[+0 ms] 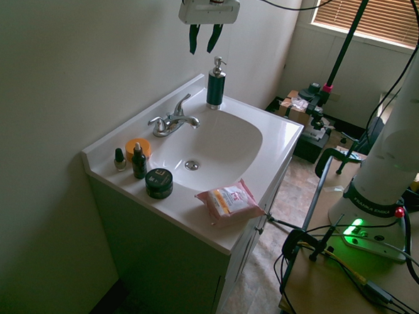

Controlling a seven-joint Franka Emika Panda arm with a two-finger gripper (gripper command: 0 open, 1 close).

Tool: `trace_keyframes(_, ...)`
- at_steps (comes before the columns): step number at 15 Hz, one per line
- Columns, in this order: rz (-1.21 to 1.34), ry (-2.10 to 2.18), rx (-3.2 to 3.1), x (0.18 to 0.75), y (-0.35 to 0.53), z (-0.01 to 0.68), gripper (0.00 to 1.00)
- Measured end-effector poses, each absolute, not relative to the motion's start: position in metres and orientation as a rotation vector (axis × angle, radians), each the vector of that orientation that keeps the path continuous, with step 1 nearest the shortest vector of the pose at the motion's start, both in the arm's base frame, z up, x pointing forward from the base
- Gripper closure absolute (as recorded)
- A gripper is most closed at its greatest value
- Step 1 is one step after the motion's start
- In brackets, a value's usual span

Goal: Sanitize yourself

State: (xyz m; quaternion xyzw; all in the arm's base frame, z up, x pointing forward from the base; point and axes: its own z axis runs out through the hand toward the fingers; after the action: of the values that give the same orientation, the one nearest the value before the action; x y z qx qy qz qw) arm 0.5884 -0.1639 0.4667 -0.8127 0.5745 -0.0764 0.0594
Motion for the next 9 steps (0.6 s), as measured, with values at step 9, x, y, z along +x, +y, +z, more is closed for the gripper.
trace_keyframes(9,-0.208,1.809,-2.423,0.574,-0.214,0.453,1.00)
